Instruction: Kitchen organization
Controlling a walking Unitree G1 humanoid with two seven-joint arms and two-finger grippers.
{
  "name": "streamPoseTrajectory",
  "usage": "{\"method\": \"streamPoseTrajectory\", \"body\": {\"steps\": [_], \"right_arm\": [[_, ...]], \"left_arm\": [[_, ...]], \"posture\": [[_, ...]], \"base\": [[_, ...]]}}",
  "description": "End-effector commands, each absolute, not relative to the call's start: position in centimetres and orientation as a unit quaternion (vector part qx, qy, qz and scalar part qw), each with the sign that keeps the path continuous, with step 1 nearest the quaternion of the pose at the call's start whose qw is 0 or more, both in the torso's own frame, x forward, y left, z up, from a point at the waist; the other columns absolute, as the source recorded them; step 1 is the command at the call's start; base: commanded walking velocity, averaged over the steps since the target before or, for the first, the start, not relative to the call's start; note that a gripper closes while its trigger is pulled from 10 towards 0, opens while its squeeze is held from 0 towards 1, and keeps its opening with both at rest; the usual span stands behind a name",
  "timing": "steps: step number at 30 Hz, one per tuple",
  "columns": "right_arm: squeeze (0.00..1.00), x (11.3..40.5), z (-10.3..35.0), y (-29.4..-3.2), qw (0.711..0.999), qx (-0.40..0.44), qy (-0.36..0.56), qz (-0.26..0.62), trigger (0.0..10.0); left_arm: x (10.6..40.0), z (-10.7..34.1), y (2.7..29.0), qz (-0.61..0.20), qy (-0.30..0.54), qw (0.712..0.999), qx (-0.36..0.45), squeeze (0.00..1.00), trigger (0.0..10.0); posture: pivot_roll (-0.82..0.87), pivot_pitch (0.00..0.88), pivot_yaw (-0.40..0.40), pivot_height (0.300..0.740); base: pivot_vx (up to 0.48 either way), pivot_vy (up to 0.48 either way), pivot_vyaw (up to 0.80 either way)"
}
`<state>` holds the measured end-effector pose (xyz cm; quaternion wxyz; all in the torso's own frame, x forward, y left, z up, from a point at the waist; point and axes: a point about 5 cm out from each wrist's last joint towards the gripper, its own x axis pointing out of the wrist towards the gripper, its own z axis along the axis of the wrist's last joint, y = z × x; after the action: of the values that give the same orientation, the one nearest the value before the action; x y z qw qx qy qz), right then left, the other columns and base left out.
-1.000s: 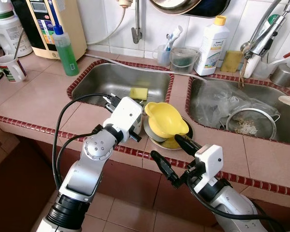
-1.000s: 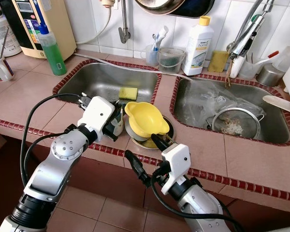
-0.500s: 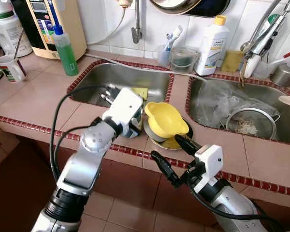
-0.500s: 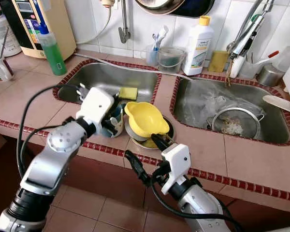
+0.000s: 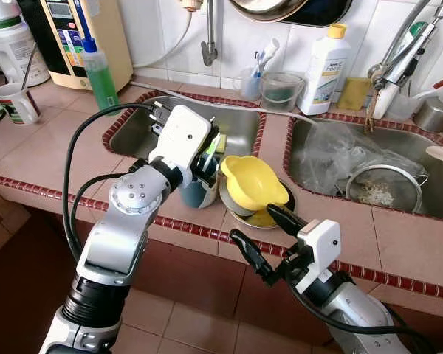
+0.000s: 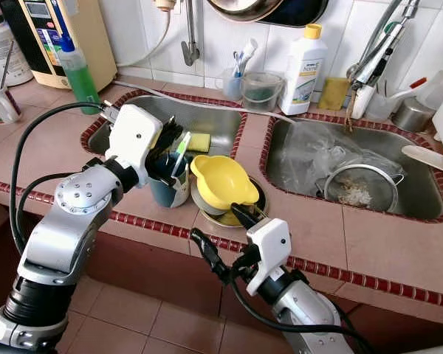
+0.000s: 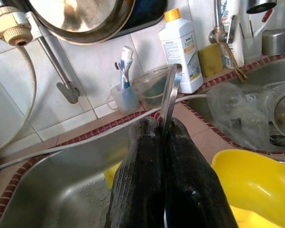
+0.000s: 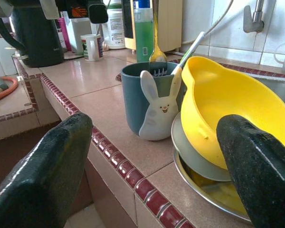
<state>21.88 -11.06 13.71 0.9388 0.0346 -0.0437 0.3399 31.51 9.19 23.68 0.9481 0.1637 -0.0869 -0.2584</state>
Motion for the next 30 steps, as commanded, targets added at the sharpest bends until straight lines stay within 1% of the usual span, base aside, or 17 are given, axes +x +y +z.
{"method": "streamPoseTrajectory", "body": {"steps": [1, 10, 12, 18, 20, 21, 23, 24, 26, 30], "right_arm": [[0.00, 22.0, 13.7, -11.1, 0.938, 0.030, -0.043, 0.342, 10.0], [0.00, 22.1, 13.8, -11.1, 0.937, 0.029, -0.044, 0.344, 10.0], [0.00, 22.2, 13.8, -11.1, 0.937, 0.030, -0.043, 0.346, 10.0], [0.00, 22.3, 13.8, -11.0, 0.936, 0.031, -0.045, 0.348, 10.0], [0.00, 22.5, 13.9, -11.0, 0.937, 0.030, -0.048, 0.345, 10.0], [0.00, 22.8, 14.2, -11.2, 0.941, 0.030, -0.058, 0.332, 10.0], [0.00, 23.0, 14.4, -11.4, 0.943, 0.030, -0.064, 0.324, 10.0], [0.00, 23.5, 14.9, -11.9, 0.952, 0.029, -0.082, 0.294, 10.0], [0.00, 24.3, 15.7, -12.8, 0.961, 0.036, -0.103, 0.254, 10.0], [0.00, 24.9, 16.9, -13.5, 0.964, 0.039, -0.127, 0.229, 10.0]], "left_arm": [[31.4, 24.9, 9.2, -0.260, -0.104, 0.946, 0.165, 0.00, 10.0], [31.5, 27.3, 10.1, -0.266, -0.126, 0.942, 0.159, 0.00, 10.0], [31.8, 28.2, 11.2, -0.259, -0.135, 0.940, 0.177, 0.00, 10.0], [32.2, 28.6, 12.0, -0.242, -0.135, 0.943, 0.186, 0.00, 10.0], [32.4, 28.7, 12.3, -0.235, -0.136, 0.947, 0.173, 0.00, 10.0], [32.7, 28.5, 12.7, -0.223, -0.130, 0.955, 0.148, 0.00, 10.0], [32.8, 28.4, 12.9, -0.217, -0.129, 0.957, 0.139, 0.00, 10.0], [33.2, 27.8, 13.4, -0.208, -0.118, 0.964, 0.114, 0.00, 10.0], [33.7, 26.9, 14.0, -0.195, -0.112, 0.970, 0.093, 0.00, 10.0], [34.2, 25.9, 15.0, -0.181, -0.111, 0.974, 0.081, 0.00, 10.0]], "posture": [[-0.02, 0.036, 0.004, 0.740], [-0.02, 0.038, -0.001, 0.740], [-0.01, 0.038, -0.004, 0.740], [-0.01, 0.035, -0.006, 0.740], [-0.01, 0.033, -0.007, 0.740], [-0.01, 0.029, -0.008, 0.740], [-0.01, 0.030, -0.008, 0.740], [-0.01, 0.027, -0.009, 0.740], [-0.01, 0.027, -0.010, 0.740], [-0.01, 0.023, -0.009, 0.740]], "base": [[0.000, 0.000, 0.00], [0.000, 0.000, 0.00], [0.000, 0.000, 0.00], [0.000, 0.000, 0.00], [0.000, 0.000, 0.00], [0.000, 0.000, 0.00], [0.000, 0.000, 0.00], [0.000, 0.000, 0.00], [0.000, 0.000, 0.00], [0.000, 0.000, 0.00]]}}
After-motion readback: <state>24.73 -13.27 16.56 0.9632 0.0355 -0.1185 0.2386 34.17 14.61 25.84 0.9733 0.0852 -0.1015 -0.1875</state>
